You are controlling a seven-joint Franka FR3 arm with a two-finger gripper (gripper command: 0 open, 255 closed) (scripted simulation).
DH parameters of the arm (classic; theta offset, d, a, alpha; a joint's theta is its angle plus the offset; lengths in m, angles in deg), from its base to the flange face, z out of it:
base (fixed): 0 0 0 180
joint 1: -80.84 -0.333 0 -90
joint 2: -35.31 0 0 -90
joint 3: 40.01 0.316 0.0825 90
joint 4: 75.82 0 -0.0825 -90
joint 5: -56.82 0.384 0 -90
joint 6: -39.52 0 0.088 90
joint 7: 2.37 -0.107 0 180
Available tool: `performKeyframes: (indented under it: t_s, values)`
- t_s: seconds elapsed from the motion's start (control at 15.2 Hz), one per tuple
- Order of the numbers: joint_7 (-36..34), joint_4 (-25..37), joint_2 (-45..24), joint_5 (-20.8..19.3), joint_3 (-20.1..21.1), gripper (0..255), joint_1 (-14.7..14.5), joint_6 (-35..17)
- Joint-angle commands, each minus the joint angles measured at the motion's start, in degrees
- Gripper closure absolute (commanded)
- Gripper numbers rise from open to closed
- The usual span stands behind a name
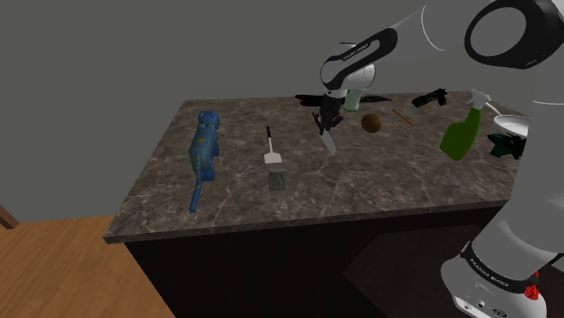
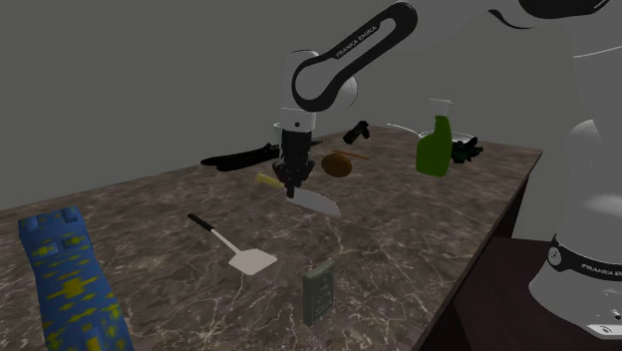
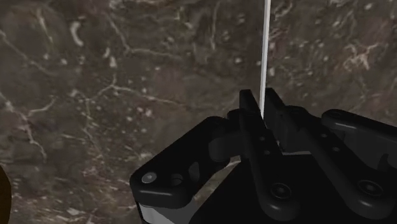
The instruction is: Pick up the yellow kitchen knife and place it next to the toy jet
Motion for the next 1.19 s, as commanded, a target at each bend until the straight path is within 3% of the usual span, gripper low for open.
performKeyframes:
  t_s: [0.0,0.33,1.12]
  values:
    - [0.0,0.0,0.0,0.0,0.0,255,0.0,0.0]
    - [0.0,0.0,0.0,0.0,0.0,255,0.0,0.0]
    - [-1.5,3.7,4.1,-1.3,-0.5,255,-0.1,7.7]
